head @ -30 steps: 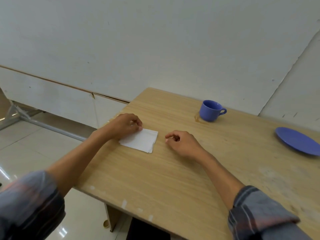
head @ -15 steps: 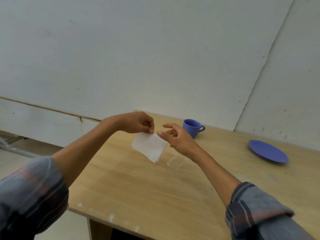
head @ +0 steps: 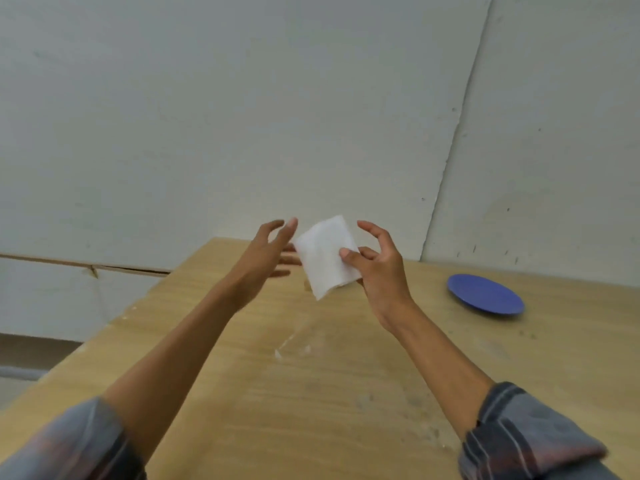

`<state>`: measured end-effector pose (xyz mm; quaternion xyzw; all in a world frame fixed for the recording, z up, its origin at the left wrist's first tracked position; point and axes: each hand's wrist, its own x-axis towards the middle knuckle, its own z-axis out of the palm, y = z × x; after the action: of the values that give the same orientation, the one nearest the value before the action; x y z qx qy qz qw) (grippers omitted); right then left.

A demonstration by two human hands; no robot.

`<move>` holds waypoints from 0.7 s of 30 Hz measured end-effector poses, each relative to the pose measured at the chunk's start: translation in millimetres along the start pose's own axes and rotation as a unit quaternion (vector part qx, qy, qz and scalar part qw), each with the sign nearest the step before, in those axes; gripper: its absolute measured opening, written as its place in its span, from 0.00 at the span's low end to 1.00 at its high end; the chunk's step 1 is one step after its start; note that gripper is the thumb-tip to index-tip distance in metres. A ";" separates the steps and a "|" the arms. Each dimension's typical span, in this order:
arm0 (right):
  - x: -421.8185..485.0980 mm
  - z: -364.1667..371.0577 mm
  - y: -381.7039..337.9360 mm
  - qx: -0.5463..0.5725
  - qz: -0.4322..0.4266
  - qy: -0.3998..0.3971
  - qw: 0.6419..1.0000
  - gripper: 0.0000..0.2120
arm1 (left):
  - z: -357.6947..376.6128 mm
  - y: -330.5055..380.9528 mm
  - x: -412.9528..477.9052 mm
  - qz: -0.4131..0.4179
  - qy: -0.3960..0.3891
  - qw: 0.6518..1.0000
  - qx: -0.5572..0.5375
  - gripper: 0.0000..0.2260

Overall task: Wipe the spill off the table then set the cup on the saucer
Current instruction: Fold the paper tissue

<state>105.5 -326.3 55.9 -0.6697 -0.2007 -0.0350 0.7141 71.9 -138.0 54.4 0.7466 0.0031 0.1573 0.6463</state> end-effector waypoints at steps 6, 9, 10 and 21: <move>19.4 -28.3 11.4 0.074 0.009 0.067 0.995 0.21 | 59.1 -6.5 7.3 0.003 -0.089 0.991 -0.097 0.36; 26.6 -35.8 15.6 0.097 0.013 0.073 0.993 0.18 | 70.1 2.0 17.7 0.043 -0.060 0.994 -0.077 0.33; 30.1 -38.4 16.2 0.099 0.007 0.071 0.992 0.17 | 71.7 3.6 21.8 0.059 -0.048 0.995 -0.066 0.31; 68.9 -52.3 24.5 -0.038 -0.048 -0.025 0.998 0.15 | 59.3 -5.6 67.8 0.114 -0.021 0.993 0.000 0.06</move>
<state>189.1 -359.5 54.6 -0.6869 -0.2488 -0.0606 0.6802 151.7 -180.1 57.8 0.7454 -0.0955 0.2142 0.6240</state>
